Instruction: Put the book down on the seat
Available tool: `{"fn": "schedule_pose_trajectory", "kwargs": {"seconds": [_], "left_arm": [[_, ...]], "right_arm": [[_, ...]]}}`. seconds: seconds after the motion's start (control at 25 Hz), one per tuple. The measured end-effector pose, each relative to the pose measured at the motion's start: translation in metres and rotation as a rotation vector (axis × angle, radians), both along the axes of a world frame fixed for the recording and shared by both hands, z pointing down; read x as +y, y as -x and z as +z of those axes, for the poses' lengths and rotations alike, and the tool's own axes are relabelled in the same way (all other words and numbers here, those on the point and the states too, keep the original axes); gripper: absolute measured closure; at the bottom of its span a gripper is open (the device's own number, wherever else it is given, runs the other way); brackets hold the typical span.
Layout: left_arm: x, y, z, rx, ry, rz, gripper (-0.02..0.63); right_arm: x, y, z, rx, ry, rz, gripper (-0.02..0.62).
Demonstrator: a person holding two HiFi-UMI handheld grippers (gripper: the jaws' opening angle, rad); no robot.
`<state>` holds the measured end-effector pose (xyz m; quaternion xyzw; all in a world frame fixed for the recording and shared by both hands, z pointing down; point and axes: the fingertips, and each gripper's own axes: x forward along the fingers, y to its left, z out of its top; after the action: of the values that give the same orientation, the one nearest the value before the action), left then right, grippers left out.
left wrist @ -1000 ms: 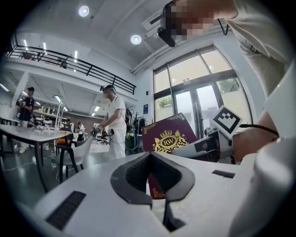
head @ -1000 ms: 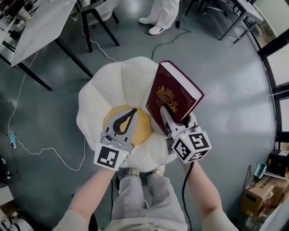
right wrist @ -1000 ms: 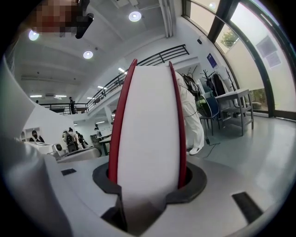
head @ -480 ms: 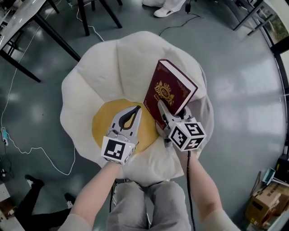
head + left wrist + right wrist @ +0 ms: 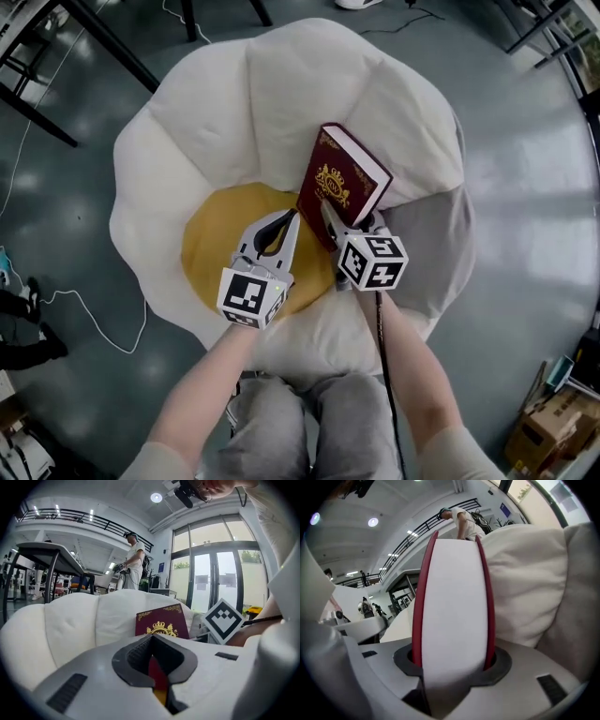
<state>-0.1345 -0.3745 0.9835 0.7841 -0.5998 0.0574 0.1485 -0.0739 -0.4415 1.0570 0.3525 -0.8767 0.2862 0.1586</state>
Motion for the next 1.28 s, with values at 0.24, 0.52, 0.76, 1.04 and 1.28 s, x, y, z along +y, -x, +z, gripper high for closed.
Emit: {"fn": "schedule_pose_trajectory", "kwargs": {"seconds": [0.24,0.52,0.76,1.04,1.28], "left_arm": [[0.010,0.000,-0.018,0.016,-0.026,-0.002,0.603],[0.017,0.001,-0.069,0.012,-0.018,0.008,0.603],[0.017,-0.005,-0.147,0.014,-0.062,0.044,0.603],[0.024,-0.011,-0.288,0.011,-0.182,0.106,0.603],[0.041,-0.015,-0.412,0.051,-0.216,0.131,0.603]], "right_arm": [[0.011,0.001,0.010,0.058,0.091,-0.004,0.303],[0.016,-0.030,-0.030,0.130,0.103,0.096,0.199],[0.013,-0.051,-0.120,0.142,0.004,0.118,0.199],[0.018,-0.054,-0.271,0.061,-0.073,0.155,0.261],[0.042,-0.059,-0.419,0.022,-0.199,0.091,0.387]]}}
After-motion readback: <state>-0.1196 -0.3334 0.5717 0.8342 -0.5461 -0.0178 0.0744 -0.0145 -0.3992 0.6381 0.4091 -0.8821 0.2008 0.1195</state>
